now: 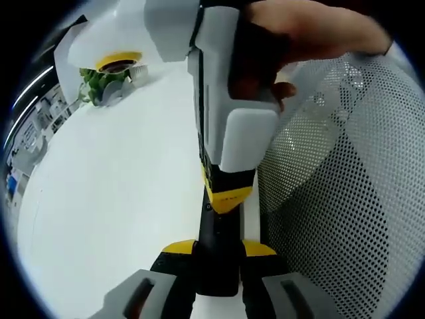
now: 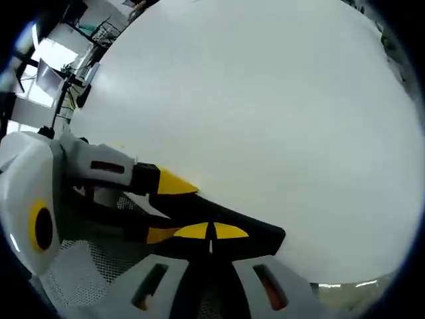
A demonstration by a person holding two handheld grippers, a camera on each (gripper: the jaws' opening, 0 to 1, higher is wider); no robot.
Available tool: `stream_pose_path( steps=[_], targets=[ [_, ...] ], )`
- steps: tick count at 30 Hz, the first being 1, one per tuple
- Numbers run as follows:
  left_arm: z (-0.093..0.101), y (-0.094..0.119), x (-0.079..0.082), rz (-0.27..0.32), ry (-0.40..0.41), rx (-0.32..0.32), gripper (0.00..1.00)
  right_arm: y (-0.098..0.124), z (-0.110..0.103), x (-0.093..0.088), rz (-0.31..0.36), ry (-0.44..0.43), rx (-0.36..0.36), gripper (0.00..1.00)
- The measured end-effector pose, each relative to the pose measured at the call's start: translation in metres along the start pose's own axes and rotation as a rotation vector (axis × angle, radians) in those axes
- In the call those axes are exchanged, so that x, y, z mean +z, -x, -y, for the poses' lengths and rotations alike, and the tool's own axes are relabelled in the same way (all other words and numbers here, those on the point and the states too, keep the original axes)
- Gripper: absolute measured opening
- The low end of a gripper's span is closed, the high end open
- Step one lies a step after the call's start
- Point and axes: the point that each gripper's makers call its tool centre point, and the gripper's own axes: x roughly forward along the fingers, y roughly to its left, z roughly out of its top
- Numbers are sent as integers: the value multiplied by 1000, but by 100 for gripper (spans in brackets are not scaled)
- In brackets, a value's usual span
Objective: Press the specified remote control buttons in sequence, fully releasing each button before pressing the next.
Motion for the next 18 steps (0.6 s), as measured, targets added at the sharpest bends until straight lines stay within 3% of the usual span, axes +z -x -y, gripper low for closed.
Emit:
stream_pose_path(
  steps=[9,18],
  targets=[
    [0,0,0,4,0,1,25,2,1,-1,37,-72,52,0],
    [-1,0,0,5,4,4,24,3,0,-1,29,-110,78,0]
  ],
)
